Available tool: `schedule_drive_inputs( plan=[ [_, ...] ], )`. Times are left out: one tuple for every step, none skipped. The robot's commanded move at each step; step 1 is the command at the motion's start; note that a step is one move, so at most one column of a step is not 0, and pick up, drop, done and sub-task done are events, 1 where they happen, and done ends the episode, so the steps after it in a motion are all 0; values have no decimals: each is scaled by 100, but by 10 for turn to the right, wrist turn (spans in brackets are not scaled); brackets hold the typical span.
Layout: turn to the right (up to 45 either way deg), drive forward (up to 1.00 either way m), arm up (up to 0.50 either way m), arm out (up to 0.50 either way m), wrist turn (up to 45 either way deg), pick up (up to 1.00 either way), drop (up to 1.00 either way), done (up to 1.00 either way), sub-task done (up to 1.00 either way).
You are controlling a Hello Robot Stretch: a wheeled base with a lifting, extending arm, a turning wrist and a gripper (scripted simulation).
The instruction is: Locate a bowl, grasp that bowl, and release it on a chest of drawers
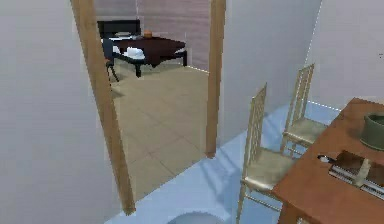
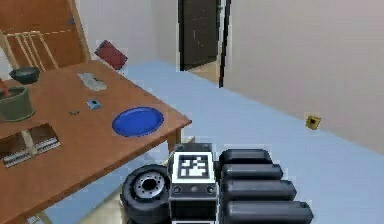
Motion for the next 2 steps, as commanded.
schedule_drive_inputs(
  plan=[
    [0,100,0,0,0,0,0,0,0],
    [210,0,0,0,0,0,0,0,0]
  ],
)
